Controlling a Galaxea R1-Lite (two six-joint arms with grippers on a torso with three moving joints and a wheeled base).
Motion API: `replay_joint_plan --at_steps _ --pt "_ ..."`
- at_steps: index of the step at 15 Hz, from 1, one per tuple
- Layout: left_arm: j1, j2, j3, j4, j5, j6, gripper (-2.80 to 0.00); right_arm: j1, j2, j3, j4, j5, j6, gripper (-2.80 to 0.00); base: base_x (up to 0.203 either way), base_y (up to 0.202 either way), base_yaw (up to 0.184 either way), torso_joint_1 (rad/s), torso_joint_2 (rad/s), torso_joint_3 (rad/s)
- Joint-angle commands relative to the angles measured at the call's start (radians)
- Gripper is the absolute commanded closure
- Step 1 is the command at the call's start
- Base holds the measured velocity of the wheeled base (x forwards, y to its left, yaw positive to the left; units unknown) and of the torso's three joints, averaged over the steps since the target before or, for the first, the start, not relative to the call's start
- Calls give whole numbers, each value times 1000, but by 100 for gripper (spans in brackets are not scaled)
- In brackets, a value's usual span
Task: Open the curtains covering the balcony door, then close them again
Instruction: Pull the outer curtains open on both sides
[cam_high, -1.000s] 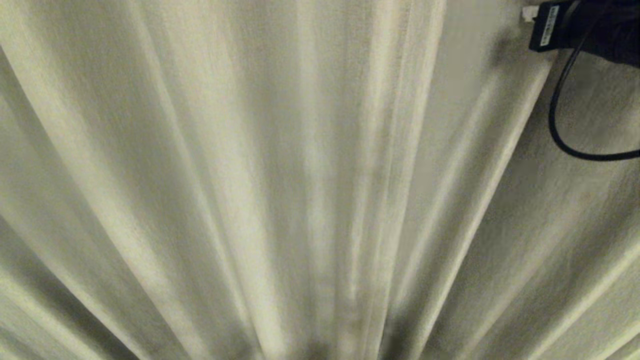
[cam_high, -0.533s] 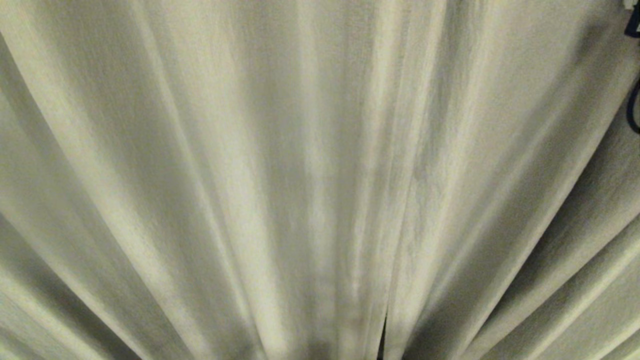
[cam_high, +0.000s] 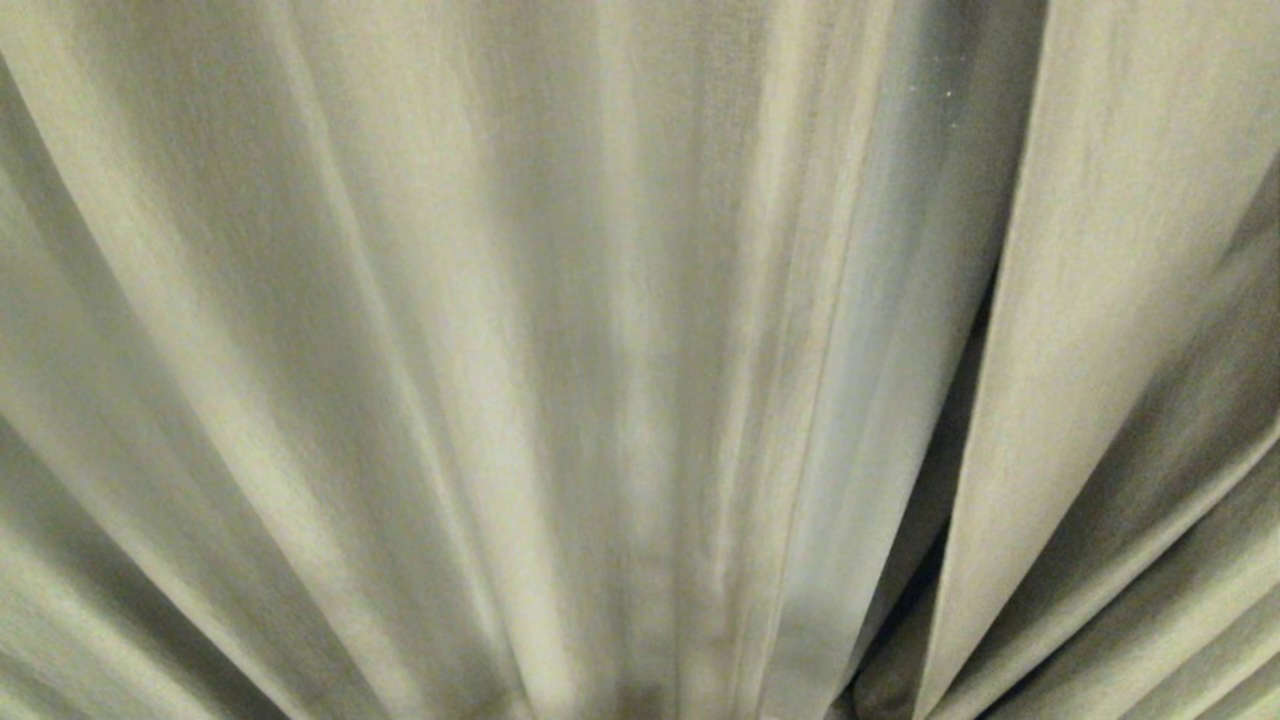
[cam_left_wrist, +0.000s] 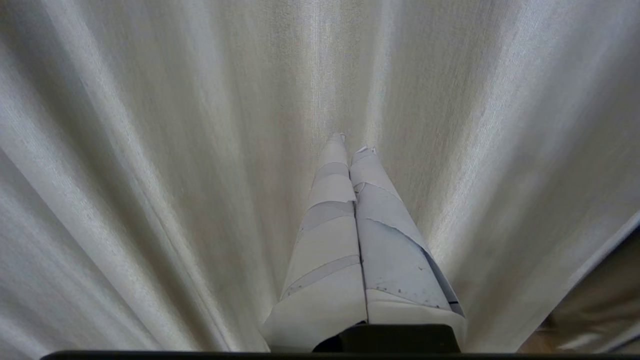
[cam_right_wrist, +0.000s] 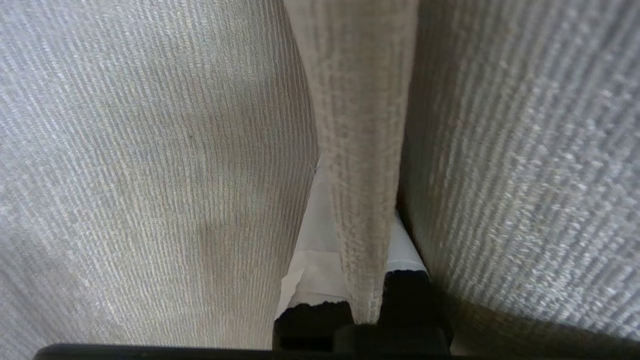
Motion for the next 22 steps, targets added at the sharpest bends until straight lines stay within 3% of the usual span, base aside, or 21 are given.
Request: replay_joint_plan --at_steps 1,8,17,22 --pt "0 0 0 0 1 0 0 -84 54 0 2 7 4 0 0 0 0 0 0 0" --pt "0 0 0 0 1 -1 0 -212 125 -11 -68 36 28 0 0 0 0 0 0 0" --pt "0 0 0 0 0 -1 0 -219 79 33 -55 43 42 0 0 0 0 0 0 0" --pt "0 0 0 0 -1 0 0 -205 -42 140 -55 260 41 0 0 0 0 0 0 0"
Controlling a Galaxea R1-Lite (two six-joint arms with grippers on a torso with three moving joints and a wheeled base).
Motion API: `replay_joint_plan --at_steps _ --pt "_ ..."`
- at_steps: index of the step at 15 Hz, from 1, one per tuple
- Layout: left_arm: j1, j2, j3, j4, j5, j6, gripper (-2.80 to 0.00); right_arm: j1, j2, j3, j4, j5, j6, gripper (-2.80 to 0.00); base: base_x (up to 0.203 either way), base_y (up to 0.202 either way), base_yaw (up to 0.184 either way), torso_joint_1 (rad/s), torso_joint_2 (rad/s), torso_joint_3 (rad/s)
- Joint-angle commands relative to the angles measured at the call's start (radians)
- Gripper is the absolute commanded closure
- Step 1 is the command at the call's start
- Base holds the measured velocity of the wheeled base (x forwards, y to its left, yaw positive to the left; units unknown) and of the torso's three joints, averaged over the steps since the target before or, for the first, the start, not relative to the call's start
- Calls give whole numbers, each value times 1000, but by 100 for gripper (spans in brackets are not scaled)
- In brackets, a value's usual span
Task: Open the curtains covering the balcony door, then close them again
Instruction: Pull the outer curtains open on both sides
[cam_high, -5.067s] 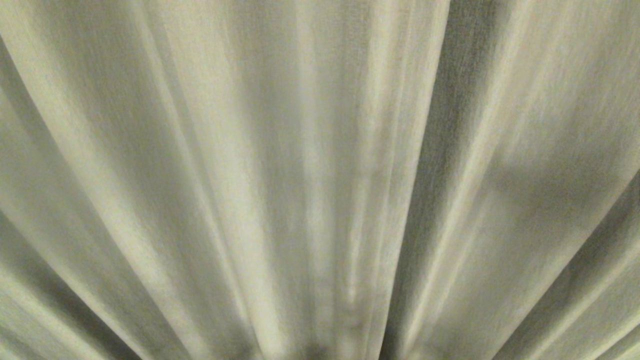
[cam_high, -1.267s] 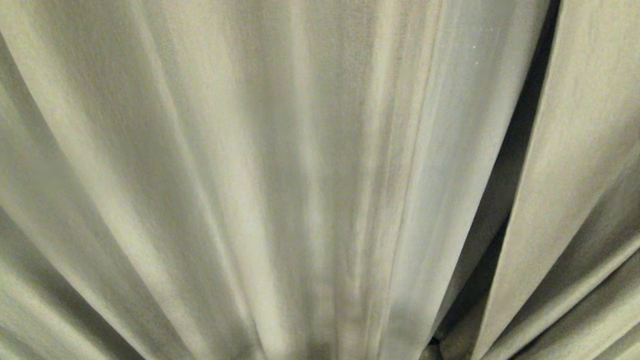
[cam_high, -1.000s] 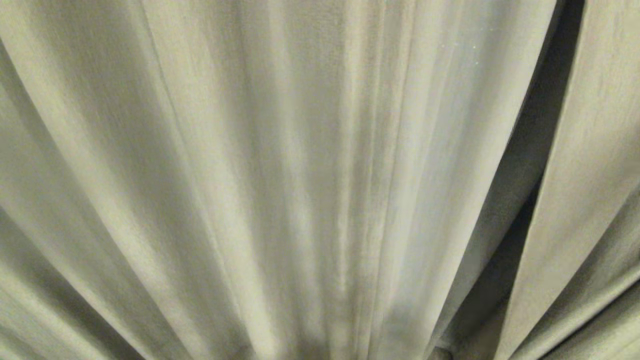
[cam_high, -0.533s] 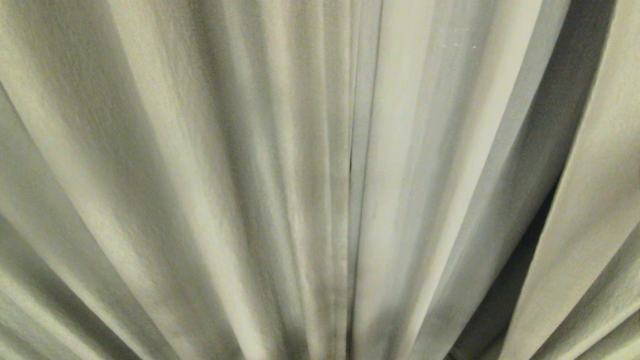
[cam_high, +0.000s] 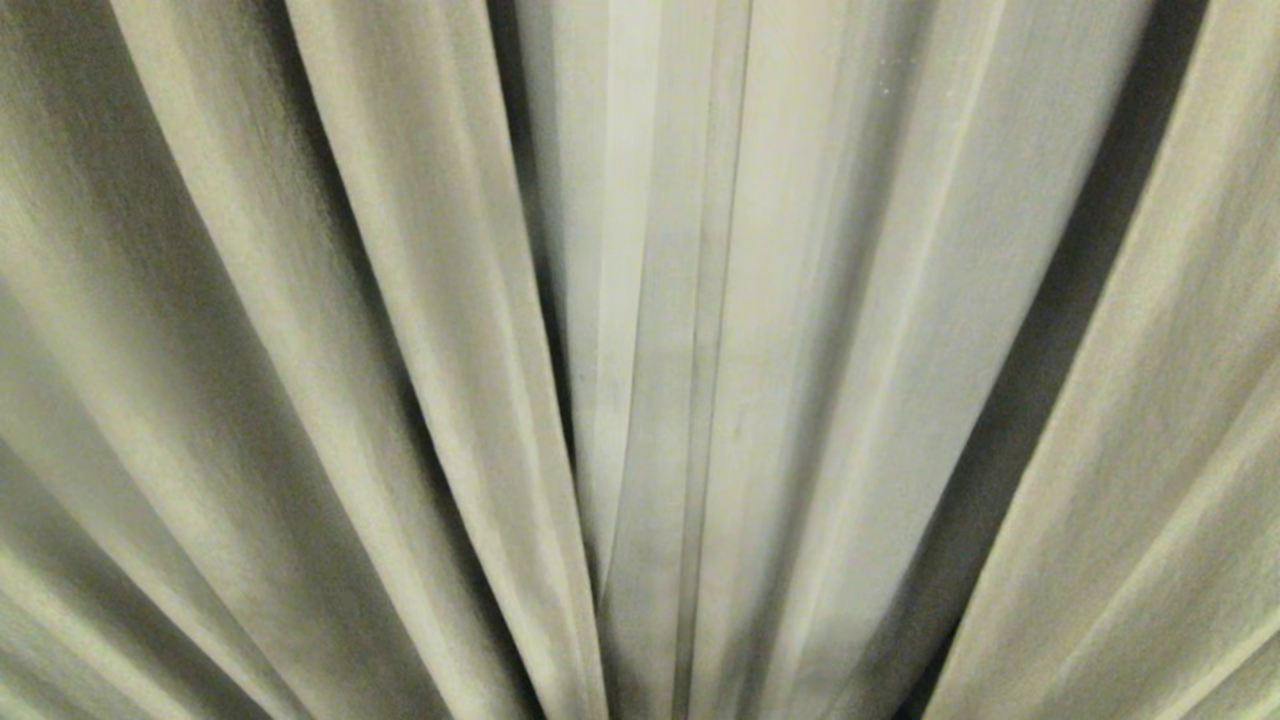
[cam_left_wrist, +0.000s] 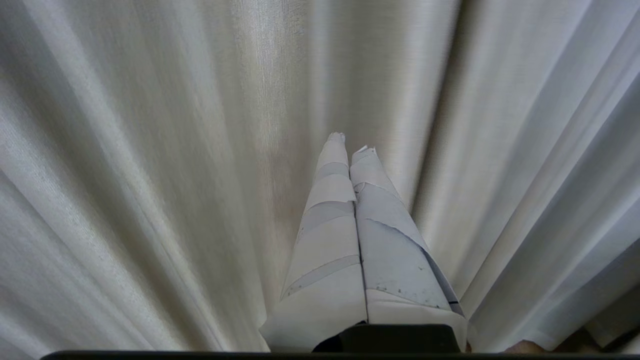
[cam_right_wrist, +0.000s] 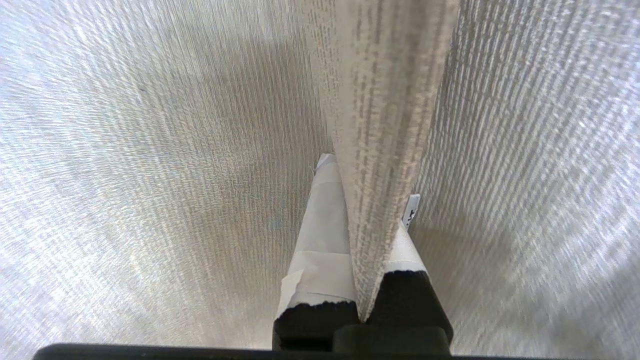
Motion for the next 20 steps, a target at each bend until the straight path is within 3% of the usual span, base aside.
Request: replay_joint_plan --at_steps 1,9,10,15,20 --pt "0 0 0 0 1 -1 0 15 -82 52 -10 50 -1 0 0 0 0 0 0 0" --pt "0 0 0 0 0 -1 0 56 -149 120 -8 71 0 0 0 0 0 0 0 0" --pt "0 0 0 0 -1 -1 0 56 -150 122 -8 71 0 -280 0 0 0 0 0 0" --pt "0 0 0 0 -1 -2 0 56 -169 152 -13 71 0 -280 0 0 0 0 0 0" --pt "0 0 0 0 -1 -1 0 51 -265 298 -18 66 -2 -280 0 0 0 0 0 0"
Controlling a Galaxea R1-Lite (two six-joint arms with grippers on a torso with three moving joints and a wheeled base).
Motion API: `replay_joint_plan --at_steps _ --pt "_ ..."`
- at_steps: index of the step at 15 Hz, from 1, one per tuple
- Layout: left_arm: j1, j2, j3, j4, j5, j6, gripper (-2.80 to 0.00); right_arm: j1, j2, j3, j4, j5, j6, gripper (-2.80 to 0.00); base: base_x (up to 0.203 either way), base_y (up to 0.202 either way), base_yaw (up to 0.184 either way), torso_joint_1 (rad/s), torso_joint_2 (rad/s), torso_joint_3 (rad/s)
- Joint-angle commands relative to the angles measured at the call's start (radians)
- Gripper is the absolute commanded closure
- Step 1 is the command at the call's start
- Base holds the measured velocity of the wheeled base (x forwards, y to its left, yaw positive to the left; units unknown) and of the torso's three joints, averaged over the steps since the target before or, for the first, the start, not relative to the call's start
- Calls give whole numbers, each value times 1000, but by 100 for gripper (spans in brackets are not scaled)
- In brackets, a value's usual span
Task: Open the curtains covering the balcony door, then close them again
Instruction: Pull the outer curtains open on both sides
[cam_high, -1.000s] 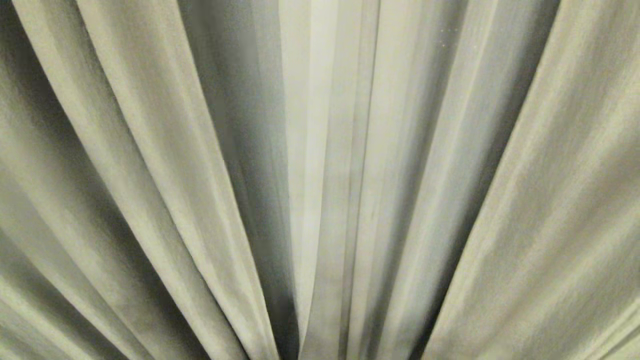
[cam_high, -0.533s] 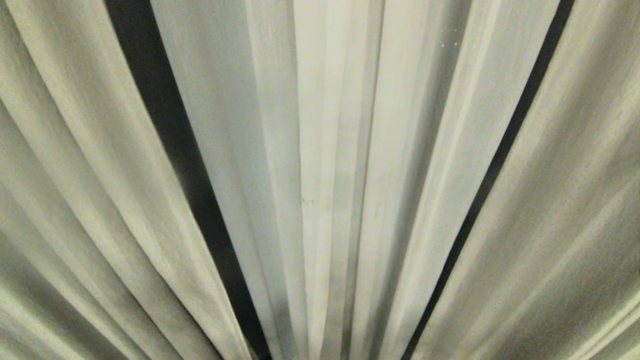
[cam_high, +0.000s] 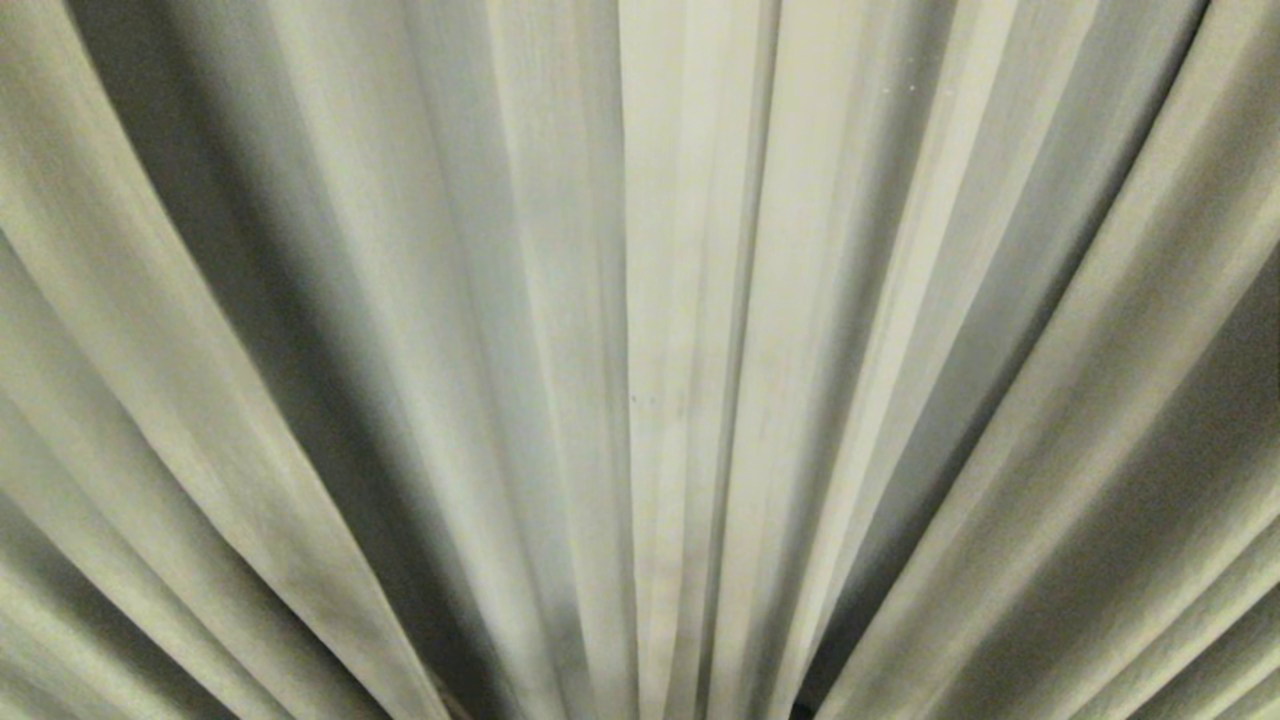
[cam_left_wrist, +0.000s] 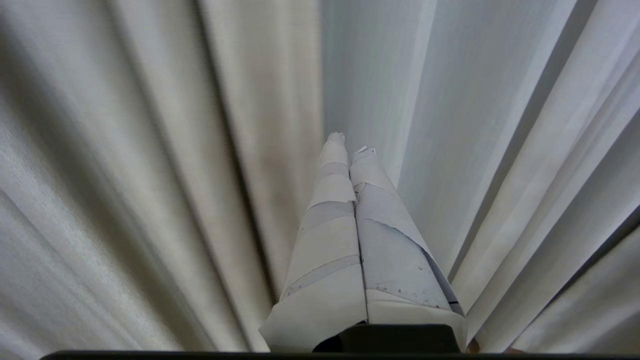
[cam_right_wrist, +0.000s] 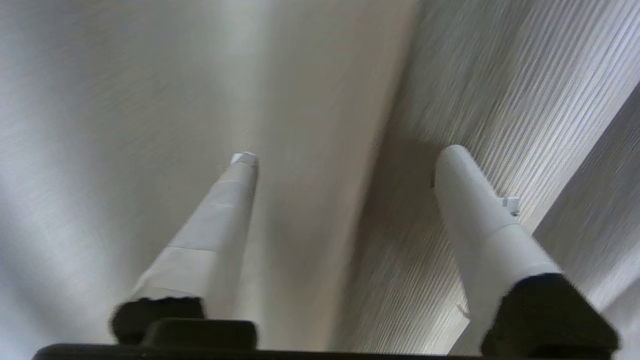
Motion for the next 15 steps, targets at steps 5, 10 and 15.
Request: replay_joint_plan --at_steps 5,10,15 --pt "0 0 0 0 0 -1 0 -11 -270 331 -4 4 -5 -280 0 0 0 0 0 0" --pt "0 0 0 0 1 0 0 9 -352 554 -98 15 -10 -280 0 0 0 0 0 0" --pt "0 0 0 0 0 0 0 243 -422 830 -364 7 -8 0 0 0 0 0 0 0"
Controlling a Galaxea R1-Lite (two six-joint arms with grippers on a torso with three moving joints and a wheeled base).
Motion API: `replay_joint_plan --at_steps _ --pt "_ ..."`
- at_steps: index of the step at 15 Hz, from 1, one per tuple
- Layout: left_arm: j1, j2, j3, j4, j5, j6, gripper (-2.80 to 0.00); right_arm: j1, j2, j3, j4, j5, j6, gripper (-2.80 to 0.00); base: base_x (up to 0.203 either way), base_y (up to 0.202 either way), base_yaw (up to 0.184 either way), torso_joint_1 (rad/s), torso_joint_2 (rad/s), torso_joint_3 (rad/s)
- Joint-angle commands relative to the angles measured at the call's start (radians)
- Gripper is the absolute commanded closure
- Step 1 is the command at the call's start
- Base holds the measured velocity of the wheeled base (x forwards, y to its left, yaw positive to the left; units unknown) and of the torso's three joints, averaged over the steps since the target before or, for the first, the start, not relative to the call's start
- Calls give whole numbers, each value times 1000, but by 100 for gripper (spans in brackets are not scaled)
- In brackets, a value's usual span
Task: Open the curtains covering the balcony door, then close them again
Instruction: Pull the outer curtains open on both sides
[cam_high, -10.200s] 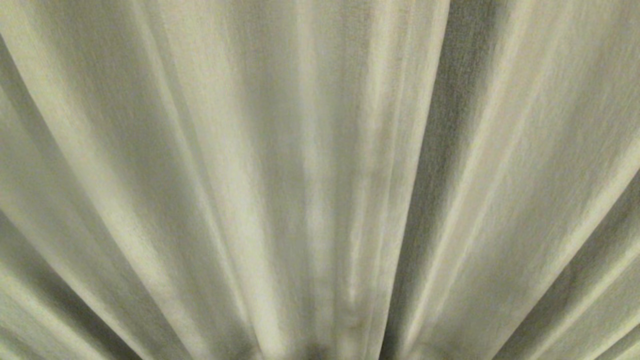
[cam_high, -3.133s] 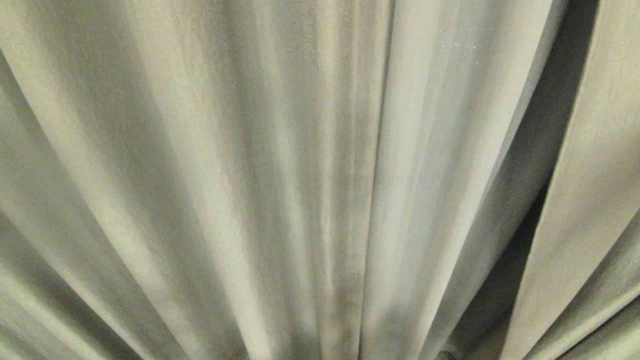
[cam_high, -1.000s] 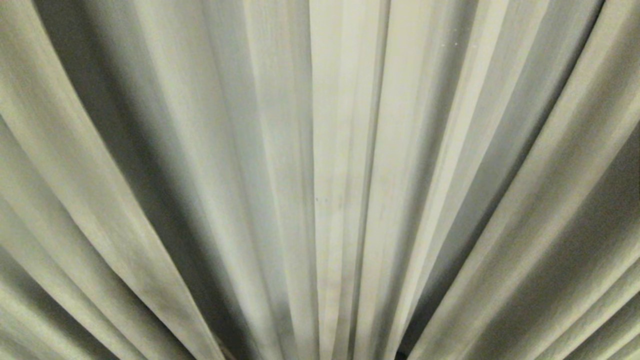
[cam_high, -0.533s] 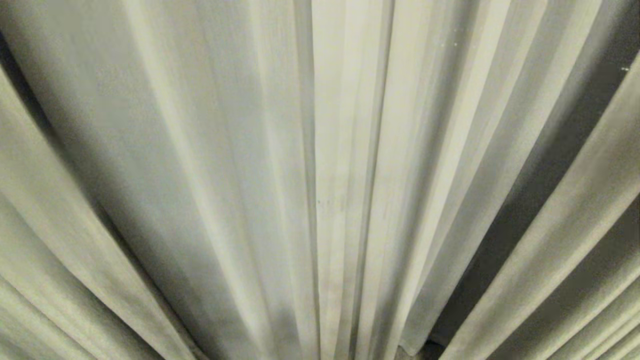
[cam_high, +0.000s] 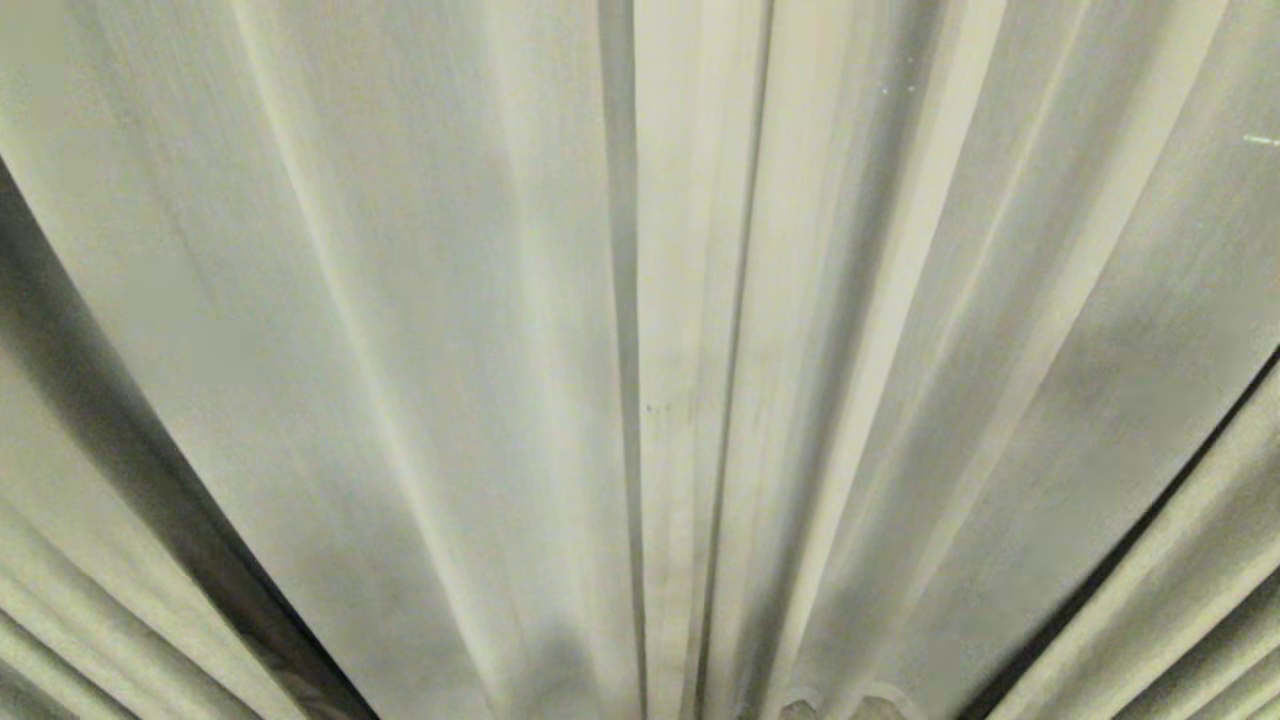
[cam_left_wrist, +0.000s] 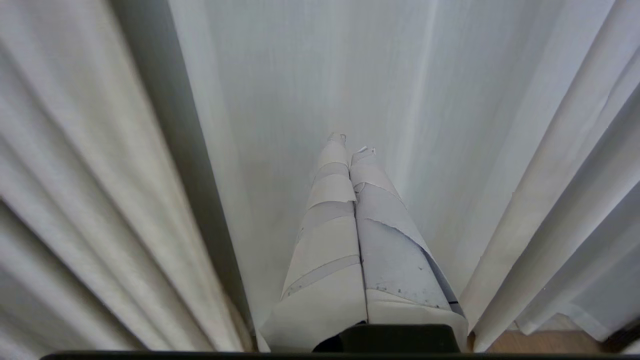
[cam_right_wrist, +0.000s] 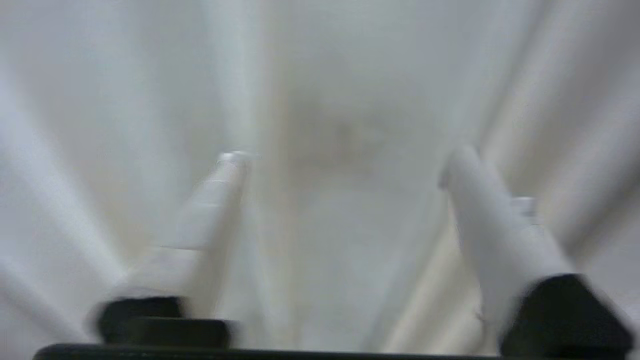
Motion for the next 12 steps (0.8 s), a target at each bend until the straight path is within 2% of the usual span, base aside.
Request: replay_joint_plan --at_steps 1,6,8,12 --pt "0 0 0 0 -1 -1 0 124 -57 97 -84 0 0 0 0 0 0 0 0 0" --pt "0 0 0 0 1 -2 0 223 -95 143 -98 -6 -1 0 0 0 0 0 0 0" --pt "0 0 0 0 1 -2 0 276 -125 176 -96 -40 -1 0 0 0 0 0 0 0" --pt "0 0 0 0 0 -1 0 382 -238 254 -85 -52 -3 0 0 0 0 0 0 0"
